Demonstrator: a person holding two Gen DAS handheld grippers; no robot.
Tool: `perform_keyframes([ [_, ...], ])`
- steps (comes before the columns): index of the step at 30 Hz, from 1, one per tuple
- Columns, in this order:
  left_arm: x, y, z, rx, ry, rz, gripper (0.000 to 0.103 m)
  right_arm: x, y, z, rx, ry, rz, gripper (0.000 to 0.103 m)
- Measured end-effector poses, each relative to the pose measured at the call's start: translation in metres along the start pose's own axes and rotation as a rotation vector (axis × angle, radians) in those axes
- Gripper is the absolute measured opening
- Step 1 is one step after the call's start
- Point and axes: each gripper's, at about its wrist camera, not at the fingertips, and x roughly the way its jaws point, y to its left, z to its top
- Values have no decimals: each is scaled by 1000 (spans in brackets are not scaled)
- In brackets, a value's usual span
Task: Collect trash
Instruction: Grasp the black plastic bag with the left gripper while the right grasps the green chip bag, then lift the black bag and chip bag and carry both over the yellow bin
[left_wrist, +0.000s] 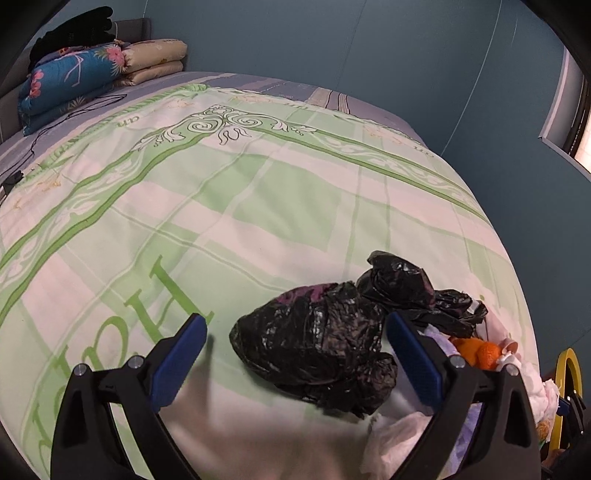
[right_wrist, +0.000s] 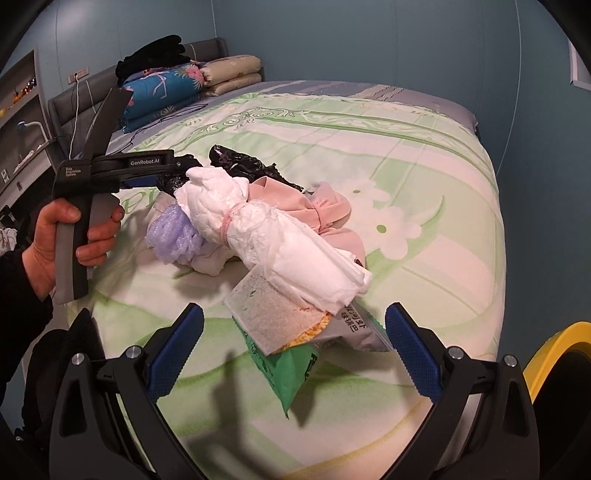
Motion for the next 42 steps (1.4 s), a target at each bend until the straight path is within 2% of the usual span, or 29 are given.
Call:
perform_keyframes([
  [4,3,-6,-5,33,-6,20,77,3,-5,-1,39,16,8,92],
  [6,2,-7,-5,34,-17,25,70,5,-8,-2,54,30,5,81],
  [8,1,-6,-5,20,-16,15,61,6,-10,-3,65,38,1,78],
  [10,1,-5,-5,6,-13,17,58,6,-11,-3,79,44,8,75],
  [13,-2,-3,-6,-27,-13,9,57,5,-16,-3,111,58,21,68],
  [18,-9,-2,-8,-45,-14,0,54,1,-23,-1,149,66,43,50],
  [26,-26,-3,-12,-55,-33,-14,52,-1,-12,-4,106,98,77,37],
  [36,-72,-3,-16,-82,-91,-30,52,-37,-6,-6,89,89,137,33],
  [42,-107,-10,-24,-73,-139,-28,52,-68,-3,-8,77,53,155,33],
])
